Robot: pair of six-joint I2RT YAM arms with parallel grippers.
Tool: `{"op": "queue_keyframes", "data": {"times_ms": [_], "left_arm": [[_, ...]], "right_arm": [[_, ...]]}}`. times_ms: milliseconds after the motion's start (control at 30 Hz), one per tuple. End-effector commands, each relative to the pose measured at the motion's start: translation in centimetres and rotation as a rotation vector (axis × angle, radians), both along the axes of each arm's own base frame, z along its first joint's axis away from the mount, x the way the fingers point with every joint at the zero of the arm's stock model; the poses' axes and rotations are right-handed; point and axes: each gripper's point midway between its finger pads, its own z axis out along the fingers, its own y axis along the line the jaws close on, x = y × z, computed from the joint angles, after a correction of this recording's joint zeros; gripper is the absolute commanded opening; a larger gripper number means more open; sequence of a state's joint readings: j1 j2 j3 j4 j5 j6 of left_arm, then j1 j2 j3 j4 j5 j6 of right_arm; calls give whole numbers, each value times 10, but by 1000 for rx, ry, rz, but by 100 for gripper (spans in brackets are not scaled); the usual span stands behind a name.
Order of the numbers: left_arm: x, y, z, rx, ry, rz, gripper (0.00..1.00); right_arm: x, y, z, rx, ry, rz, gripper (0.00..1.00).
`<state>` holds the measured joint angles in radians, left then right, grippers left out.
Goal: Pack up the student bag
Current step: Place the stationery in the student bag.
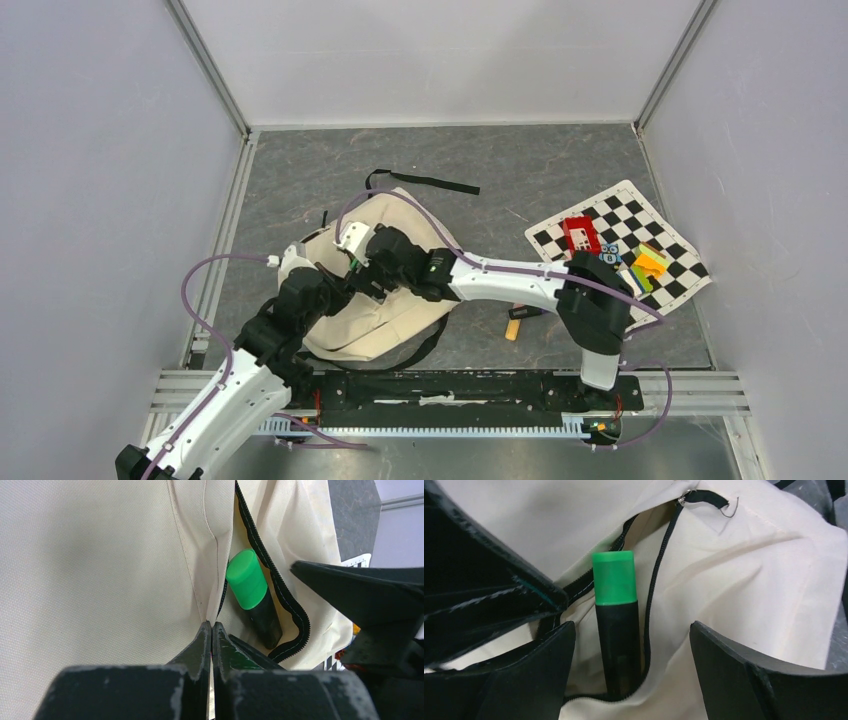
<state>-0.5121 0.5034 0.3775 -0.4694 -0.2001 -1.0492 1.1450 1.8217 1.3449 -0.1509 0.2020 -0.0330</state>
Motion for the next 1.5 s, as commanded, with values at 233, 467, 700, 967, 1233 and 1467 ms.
{"op": "queue_keyframes", "data": {"times_ms": [233, 467, 700, 967, 1233, 1467], "left_arm": [[6, 8, 30, 35, -116, -4, 2], [8, 1, 33, 41, -121, -43, 2], [11, -7, 22, 65, -97, -93, 2], [15, -12, 18, 199, -31, -230, 2], [18, -3, 20, 220, 33, -302, 2], [25, 6, 25, 233, 46, -364, 2]], "right_arm": [[61, -27, -11, -40, 2, -294, 89], [69, -37, -2, -29, 12, -293, 91], [48, -30, 59, 121, 22, -173, 93], [43, -96, 111, 251, 4, -249, 98], [49, -233, 64, 330, 110, -638, 98], [21, -327, -28, 261, 362, -944, 98]]}}
